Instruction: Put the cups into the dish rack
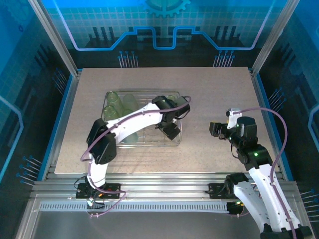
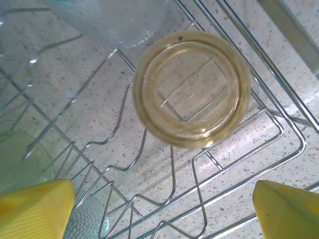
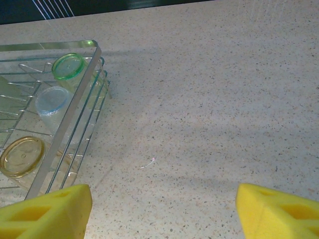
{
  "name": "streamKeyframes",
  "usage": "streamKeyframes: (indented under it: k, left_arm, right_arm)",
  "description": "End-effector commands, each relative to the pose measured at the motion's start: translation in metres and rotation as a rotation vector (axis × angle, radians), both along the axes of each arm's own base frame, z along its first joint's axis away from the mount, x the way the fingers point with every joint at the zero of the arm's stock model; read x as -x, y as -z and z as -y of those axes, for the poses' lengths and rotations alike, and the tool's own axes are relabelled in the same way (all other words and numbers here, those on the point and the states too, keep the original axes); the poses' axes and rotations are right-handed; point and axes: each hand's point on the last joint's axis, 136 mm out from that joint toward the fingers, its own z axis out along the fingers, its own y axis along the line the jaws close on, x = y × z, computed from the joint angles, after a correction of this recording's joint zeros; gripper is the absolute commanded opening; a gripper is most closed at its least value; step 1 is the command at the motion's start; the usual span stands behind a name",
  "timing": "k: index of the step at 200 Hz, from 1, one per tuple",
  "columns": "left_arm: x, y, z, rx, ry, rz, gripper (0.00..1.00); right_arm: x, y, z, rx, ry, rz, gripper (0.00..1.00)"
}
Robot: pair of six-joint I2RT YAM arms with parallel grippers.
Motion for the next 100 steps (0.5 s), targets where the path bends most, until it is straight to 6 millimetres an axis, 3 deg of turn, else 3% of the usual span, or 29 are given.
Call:
streamKeyframes:
  k: [1,25,47,70,100]
  left_arm:
    - [-0.032,-0.03,-0.023,0.021,-0.061,0.237,0.94]
    - [-0.064,-0.052,-0.079,0.034,-0.218,0.435,0.98]
    - [-0.08,-0.079,-0.14,0.198,-0.43,0.556,0.99]
    - [-0.082,-0.107,-0.206,0.361,-0.616,0.744,1.0]
    - [-0.061,-0.131,-0.283,0.443,-0.839,1.052,0.99]
  right_arm:
    - [0.0,0.008,0.006,-0.023,0.039,-0.015,0.77]
    - [-0.007,0.016,0.005,-0.039,0.052,-0.003,0.77]
    - [-0.016,0.023,0.008,-0.042,0.078,0.017,0.77]
    - [-0.026,0.035,0.017,-0.021,0.126,0.03,0.78]
    - [-0.038,0.051,0.027,-0.037,0.175,0.038,0.79]
